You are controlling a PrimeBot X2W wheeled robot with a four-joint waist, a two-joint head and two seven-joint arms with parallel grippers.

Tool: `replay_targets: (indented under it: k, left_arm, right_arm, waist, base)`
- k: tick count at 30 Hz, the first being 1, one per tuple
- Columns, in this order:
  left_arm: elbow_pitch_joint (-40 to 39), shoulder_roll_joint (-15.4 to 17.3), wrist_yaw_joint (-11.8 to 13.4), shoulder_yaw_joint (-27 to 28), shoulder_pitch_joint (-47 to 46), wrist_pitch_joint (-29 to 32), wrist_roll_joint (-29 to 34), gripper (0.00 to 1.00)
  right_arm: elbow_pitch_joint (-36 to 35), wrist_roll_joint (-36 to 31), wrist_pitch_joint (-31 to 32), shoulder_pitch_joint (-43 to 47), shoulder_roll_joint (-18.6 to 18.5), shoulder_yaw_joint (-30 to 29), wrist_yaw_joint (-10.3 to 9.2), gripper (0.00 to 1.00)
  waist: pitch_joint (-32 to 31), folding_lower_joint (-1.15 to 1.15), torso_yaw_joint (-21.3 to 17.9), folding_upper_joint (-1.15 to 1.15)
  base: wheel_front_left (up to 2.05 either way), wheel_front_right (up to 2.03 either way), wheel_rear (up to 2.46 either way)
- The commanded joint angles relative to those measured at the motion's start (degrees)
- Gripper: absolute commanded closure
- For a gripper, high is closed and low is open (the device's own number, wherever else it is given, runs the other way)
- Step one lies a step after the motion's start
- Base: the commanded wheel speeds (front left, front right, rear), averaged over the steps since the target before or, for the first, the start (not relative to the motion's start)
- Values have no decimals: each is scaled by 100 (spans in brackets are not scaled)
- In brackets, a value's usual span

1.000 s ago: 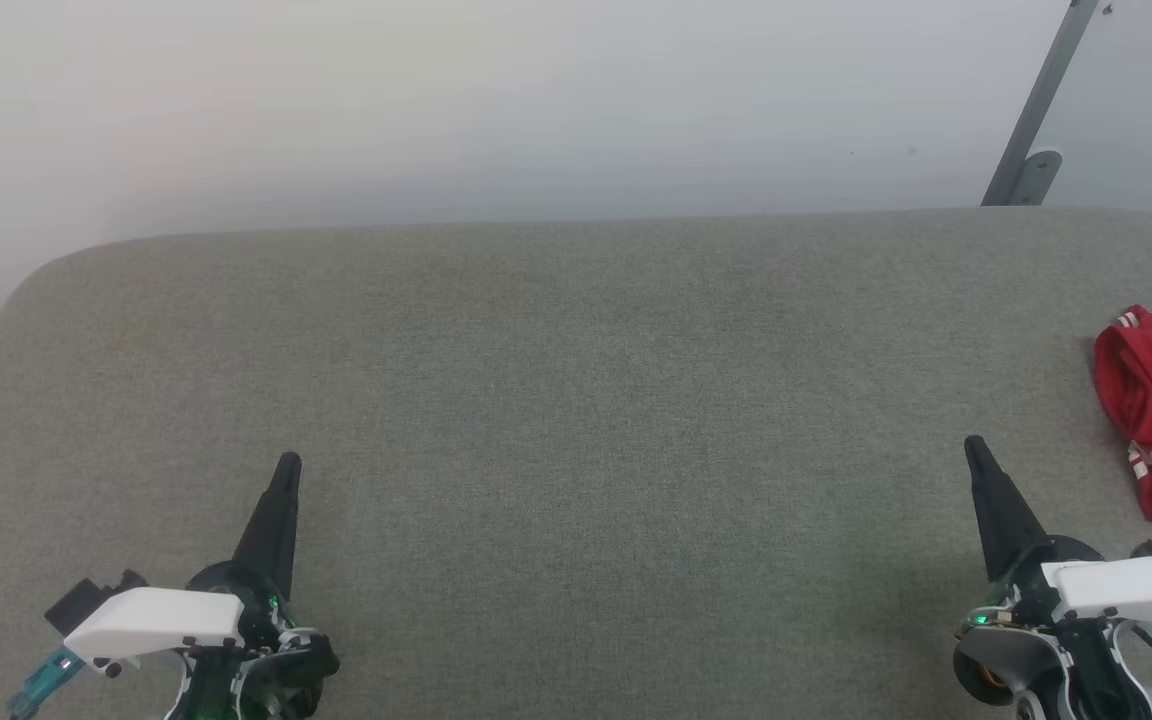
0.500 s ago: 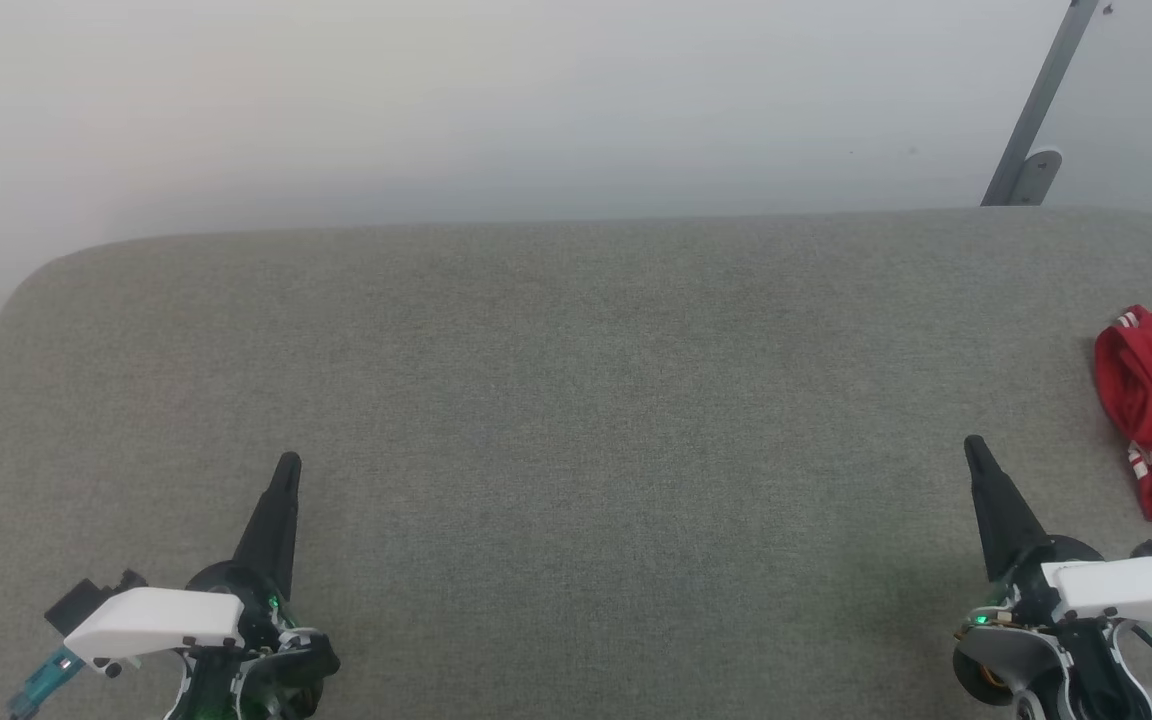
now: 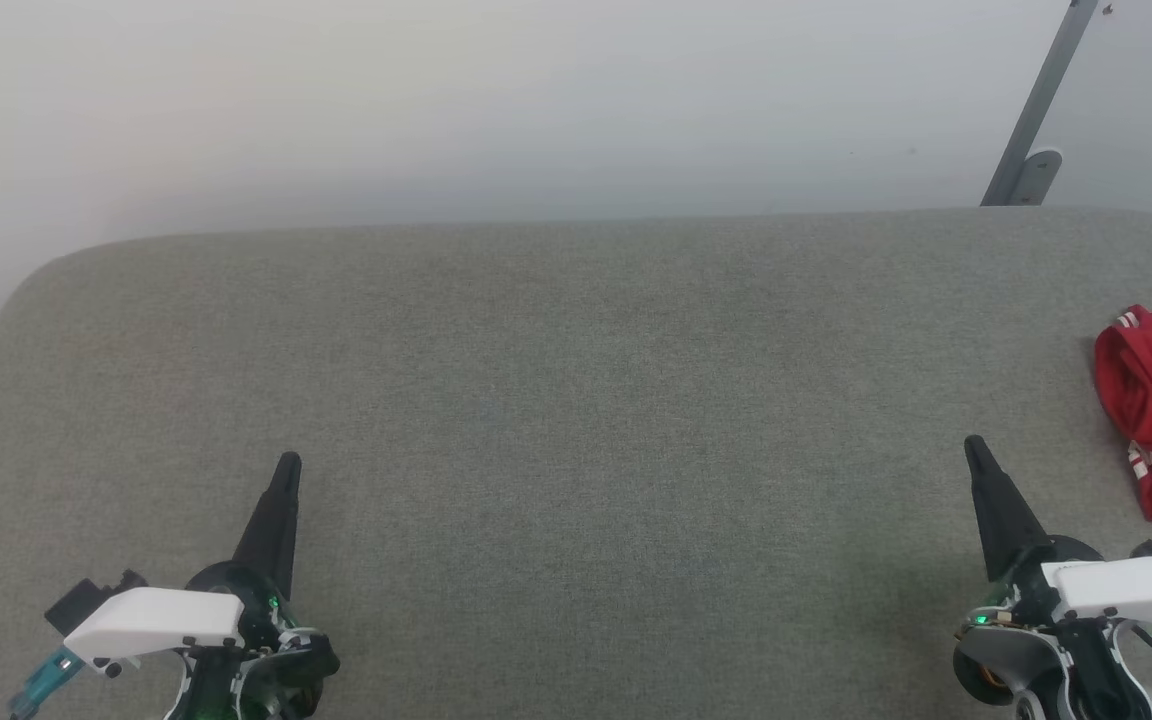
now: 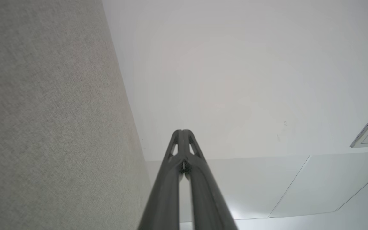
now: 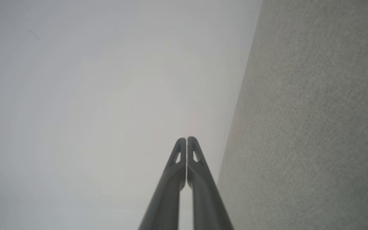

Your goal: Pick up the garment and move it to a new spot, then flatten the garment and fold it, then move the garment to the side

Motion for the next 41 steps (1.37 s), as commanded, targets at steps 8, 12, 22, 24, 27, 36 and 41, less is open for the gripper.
replay_targets:
  k: [8, 12, 22, 24, 27, 36, 41]
  left_arm:
    - [-6, -18, -27, 15, -61, 17, -19, 100]
    - [-5, -18, -27, 14, -61, 17, -19, 100]
    - [-6, -18, -27, 14, -61, 16, -19, 100]
    - [-6, -18, -27, 14, -61, 16, -19, 100]
    - [-6, -18, -27, 14, -61, 16, -19, 100]
    - [-6, -18, -27, 14, -61, 16, -19, 100]
    - [-5, -18, -27, 14, -61, 16, -19, 100]
  right_arm:
    - [-18, 23, 13, -25, 22, -7, 2, 100]
    - [-18, 23, 13, -25, 22, -8, 2, 100]
    - [-18, 24, 13, -25, 22, -8, 2, 100]
    - [-18, 24, 13, -25, 22, -7, 2, 100]
    - [-18, 24, 13, -25, 22, -8, 2, 100]
    - [-18, 24, 13, -25, 22, -8, 2, 100]
    - [-18, 24, 13, -25, 22, -7, 2, 100]
  waist:
    - [0, 0, 0, 0]
    - [0, 0, 0, 0]
    - [0, 0, 0, 0]
    - [0, 0, 0, 0]
    - [0, 0, 0, 0]
    - [0, 0, 0, 0]
    - [0, 0, 0, 0]
  base:
    - [0, 0, 0]
    - [0, 0, 0]
    - [0, 0, 0]
    - [0, 0, 0]
    - [0, 0, 0]
    - [0, 0, 0]
    - [0, 0, 0]
